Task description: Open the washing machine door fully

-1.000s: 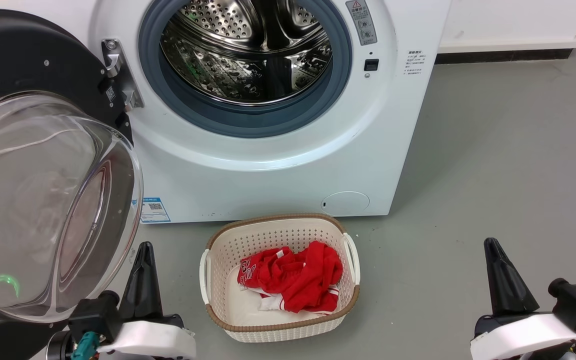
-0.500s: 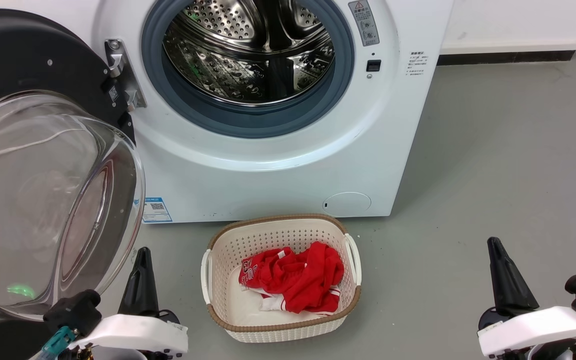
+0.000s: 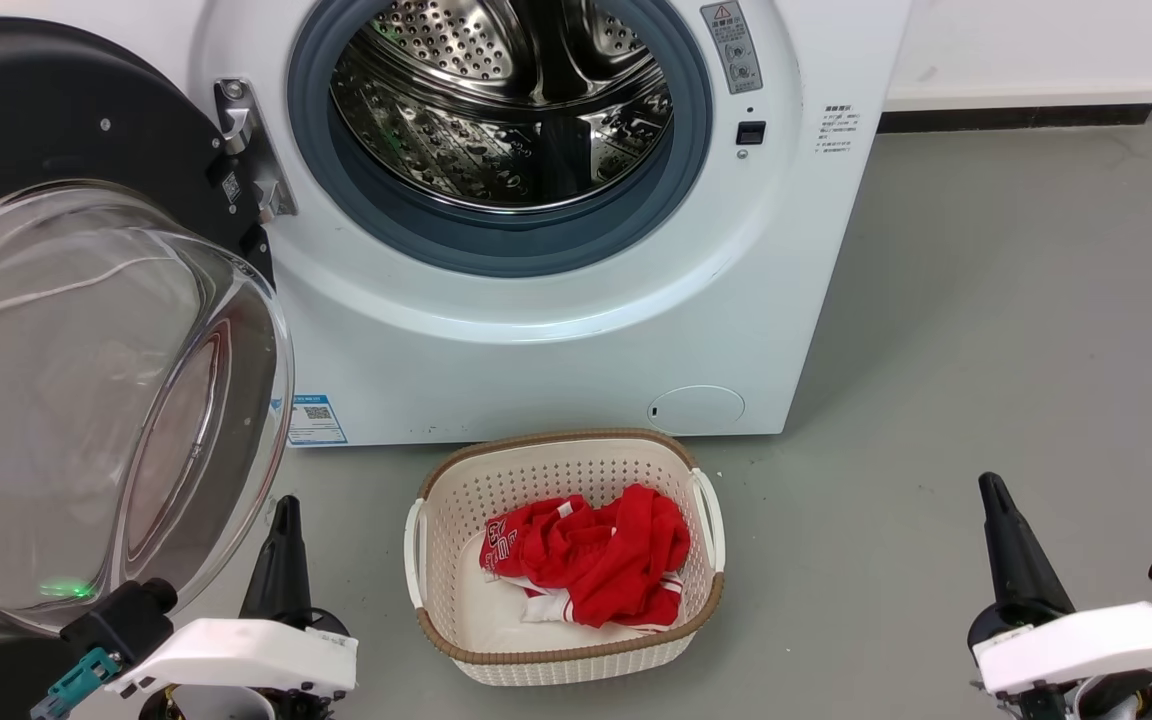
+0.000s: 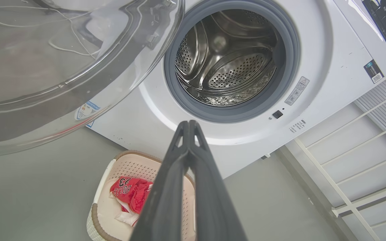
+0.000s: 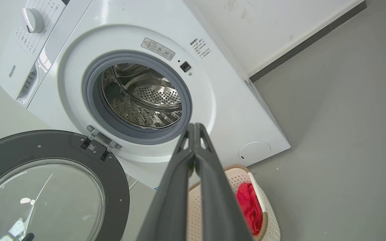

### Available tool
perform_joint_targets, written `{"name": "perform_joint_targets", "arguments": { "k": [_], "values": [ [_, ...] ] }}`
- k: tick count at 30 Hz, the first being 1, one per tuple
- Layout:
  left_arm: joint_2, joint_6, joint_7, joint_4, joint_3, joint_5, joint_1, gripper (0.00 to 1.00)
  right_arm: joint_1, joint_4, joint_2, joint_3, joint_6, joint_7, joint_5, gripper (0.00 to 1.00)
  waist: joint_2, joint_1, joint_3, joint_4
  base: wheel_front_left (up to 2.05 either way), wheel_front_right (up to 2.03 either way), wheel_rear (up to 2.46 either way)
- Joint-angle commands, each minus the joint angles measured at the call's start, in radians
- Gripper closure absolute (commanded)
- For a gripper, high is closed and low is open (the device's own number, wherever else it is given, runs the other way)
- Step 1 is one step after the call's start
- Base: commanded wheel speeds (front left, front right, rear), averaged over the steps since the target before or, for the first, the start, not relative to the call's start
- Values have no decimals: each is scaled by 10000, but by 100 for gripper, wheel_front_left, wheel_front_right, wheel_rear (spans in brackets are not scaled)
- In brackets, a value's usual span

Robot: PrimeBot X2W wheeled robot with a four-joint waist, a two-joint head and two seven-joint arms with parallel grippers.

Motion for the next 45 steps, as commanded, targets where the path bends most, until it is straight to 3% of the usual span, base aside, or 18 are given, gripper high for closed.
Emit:
{"name": "perform_joint_targets", "arguments": {
  "k": [1, 45],
  "values": [
    [67, -79, 63, -66, 54, -348, -305, 100, -362, -60, -86, -22, -1, 46, 368, 100, 0, 0, -2, 5, 0, 0, 0],
    [59, -754, 1340, 743, 541, -5549, -752, 100, -906, 895, -119, -297, -3, 887, 5547, 100, 0, 0, -64, 145, 0, 0, 0]
  ]
}}
